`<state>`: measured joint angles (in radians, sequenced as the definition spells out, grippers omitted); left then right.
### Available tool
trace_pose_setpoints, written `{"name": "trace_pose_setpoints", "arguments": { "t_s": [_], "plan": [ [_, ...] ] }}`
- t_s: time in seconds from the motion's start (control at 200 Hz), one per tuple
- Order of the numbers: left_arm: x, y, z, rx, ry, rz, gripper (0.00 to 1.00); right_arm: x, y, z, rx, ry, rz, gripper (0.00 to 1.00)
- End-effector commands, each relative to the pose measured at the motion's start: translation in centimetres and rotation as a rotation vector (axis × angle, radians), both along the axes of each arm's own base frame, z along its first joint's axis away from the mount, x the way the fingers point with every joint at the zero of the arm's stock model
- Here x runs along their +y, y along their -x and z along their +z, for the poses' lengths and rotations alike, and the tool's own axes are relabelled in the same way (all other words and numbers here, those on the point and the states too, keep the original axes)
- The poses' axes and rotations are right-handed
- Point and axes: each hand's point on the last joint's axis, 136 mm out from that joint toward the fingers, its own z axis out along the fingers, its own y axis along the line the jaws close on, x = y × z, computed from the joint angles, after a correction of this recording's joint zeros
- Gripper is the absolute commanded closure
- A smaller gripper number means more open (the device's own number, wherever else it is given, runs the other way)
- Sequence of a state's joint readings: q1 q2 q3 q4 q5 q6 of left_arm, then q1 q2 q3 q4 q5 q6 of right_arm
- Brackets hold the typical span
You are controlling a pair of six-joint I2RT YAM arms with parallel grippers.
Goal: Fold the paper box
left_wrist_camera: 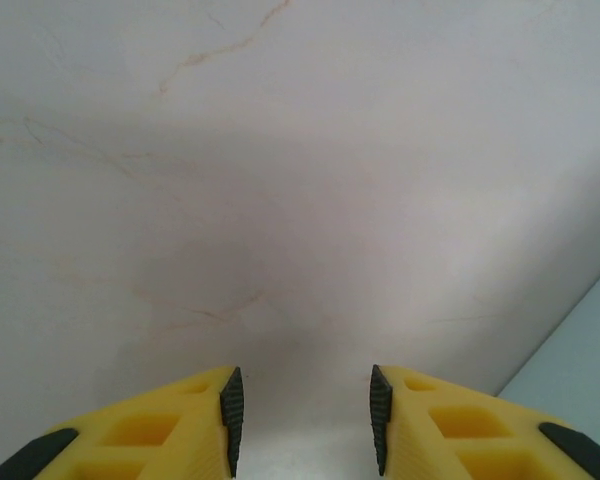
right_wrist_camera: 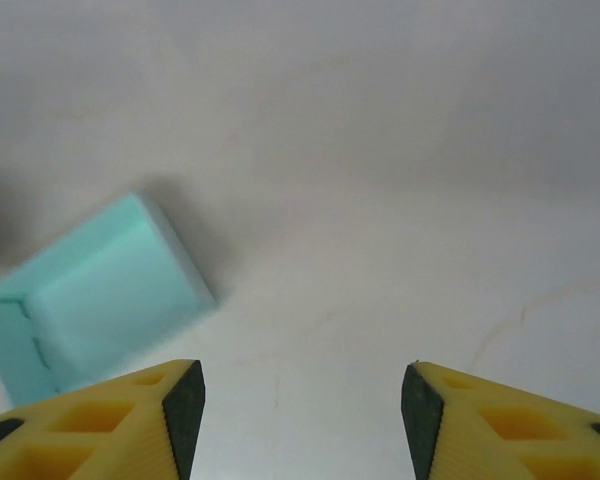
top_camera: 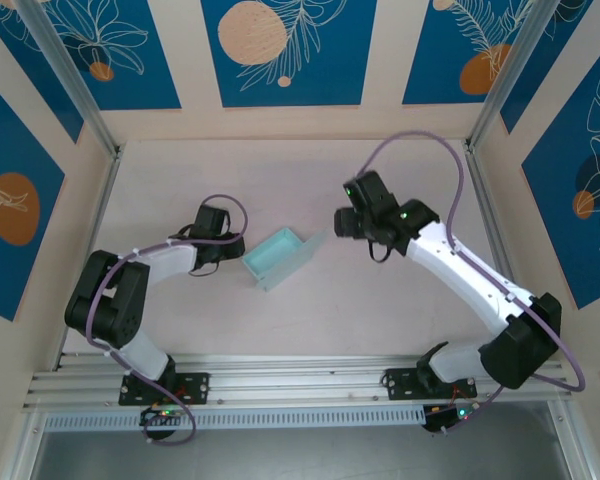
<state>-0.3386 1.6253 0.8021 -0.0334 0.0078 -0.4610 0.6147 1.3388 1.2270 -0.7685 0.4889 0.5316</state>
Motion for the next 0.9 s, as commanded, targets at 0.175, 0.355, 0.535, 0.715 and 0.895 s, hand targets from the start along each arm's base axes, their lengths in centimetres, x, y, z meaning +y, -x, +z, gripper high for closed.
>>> {"name": "trace_pose_setpoints", "arguments": {
  "t_s": [0.175,0.355,0.535,0.715,0.895],
  "plan": [
    [-2.2,3.7,-2.5,0.088,0.084,-0.065,0.62,1.5,4.4,-9.4,0.221,-0.227,-0.105,0.46],
    [-4.9,5.9,-2.6,0.096,0.136,-0.107,0.62,3.2,4.8,-12.3,0.281,-0.3,-0.104,0.46],
    [-7.4,8.0,-2.7,0.104,0.174,-0.142,0.62,3.8,3.5,-14.0,0.3,-0.33,-0.084,0.46],
    [-8.9,9.5,-2.5,0.096,0.227,-0.148,0.63,4.3,1.3,-15.2,0.315,-0.379,-0.069,0.47],
    [-9.9,10.5,-2.7,0.098,0.268,-0.147,0.64,6.5,-1.9,-15.3,0.317,-0.44,0.006,0.49]
  ]
}}
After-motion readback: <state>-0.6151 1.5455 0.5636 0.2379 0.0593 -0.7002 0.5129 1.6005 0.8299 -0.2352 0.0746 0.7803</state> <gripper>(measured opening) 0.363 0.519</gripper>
